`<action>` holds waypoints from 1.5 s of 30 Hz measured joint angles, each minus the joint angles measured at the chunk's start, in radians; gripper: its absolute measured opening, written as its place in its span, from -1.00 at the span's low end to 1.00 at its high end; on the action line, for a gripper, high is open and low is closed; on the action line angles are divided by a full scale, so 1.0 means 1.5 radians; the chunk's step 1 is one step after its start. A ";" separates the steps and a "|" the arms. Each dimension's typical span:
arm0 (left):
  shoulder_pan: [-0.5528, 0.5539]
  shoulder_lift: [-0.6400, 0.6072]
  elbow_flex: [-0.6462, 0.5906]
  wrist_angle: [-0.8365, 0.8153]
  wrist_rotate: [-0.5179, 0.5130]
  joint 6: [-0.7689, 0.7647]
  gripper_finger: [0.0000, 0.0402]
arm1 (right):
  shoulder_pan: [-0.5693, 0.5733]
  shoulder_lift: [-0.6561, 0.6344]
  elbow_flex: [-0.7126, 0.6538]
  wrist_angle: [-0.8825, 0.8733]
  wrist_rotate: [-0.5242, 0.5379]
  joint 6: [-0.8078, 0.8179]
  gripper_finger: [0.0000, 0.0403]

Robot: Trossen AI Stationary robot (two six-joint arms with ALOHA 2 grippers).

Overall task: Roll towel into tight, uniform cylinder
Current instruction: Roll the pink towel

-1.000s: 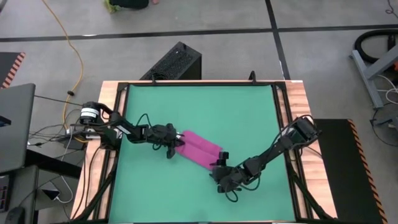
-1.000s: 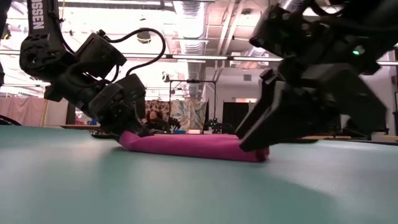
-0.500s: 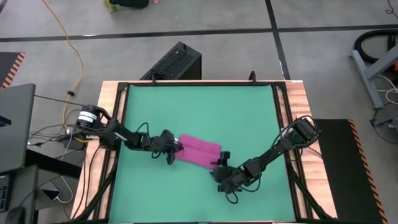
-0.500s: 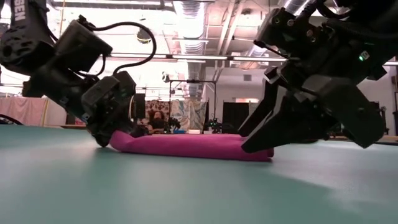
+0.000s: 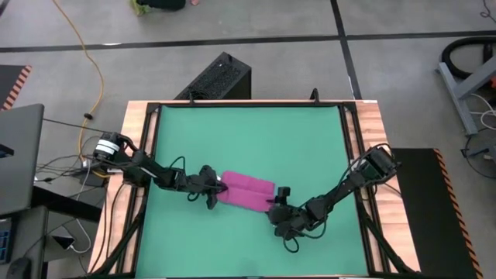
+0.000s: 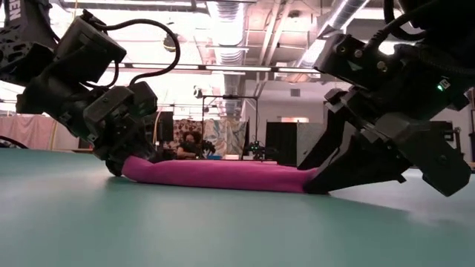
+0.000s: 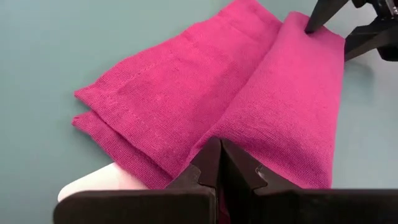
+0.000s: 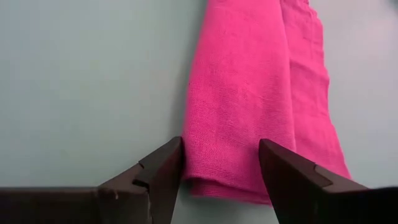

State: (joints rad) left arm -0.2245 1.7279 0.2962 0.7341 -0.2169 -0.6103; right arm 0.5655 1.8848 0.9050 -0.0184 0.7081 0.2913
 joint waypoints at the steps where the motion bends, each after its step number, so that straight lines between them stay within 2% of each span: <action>1: 0.000 0.000 0.000 0.000 0.000 0.001 -1.00 | 0.000 0.006 -0.004 0.006 -0.003 0.000 0.17; 8: 0.001 0.000 0.000 0.001 0.003 0.003 -1.00 | -0.021 0.068 -0.019 0.062 -0.014 0.012 0.15; 11: 0.001 0.000 0.000 0.001 0.004 0.004 -1.00 | -0.023 0.070 -0.018 0.043 -0.018 0.039 0.06; 17: 0.001 0.000 0.000 0.009 0.017 0.013 -1.00 | -0.020 0.070 -0.016 0.029 -0.028 0.070 -0.36; 24: -0.013 -0.022 -0.006 0.024 0.078 0.029 -1.00 | -0.020 0.070 -0.017 0.027 -0.026 0.076 -0.90; 28: -0.029 -0.104 -0.006 -0.002 0.086 0.058 -1.00 | -0.019 0.070 -0.015 0.023 -0.030 0.098 -0.92; 34: -0.032 -0.217 -0.006 -0.032 -0.005 0.183 -1.00 | -0.019 0.070 0.005 0.000 -0.052 0.099 -0.93; 36: -0.027 -0.223 -0.006 -0.022 -0.039 0.257 -1.00 | -0.016 0.069 0.012 -0.013 -0.054 0.097 -0.93; 38: -0.016 -0.221 -0.006 -0.009 -0.046 0.310 -1.00 | -0.018 0.061 0.016 -0.025 -0.060 0.098 -0.93; 41: -0.006 -0.198 -0.005 0.012 -0.006 0.319 -1.00 | -0.023 0.038 0.015 -0.035 -0.097 0.098 -0.93; 45: -0.035 -0.147 -0.004 0.064 0.021 0.337 -1.00 | -0.030 0.004 0.015 -0.051 -0.117 0.102 -0.93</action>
State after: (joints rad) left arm -0.2763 1.5069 0.2901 0.8306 -0.1848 -0.1048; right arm 0.5210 1.8901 0.9276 -0.0942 0.5319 0.4446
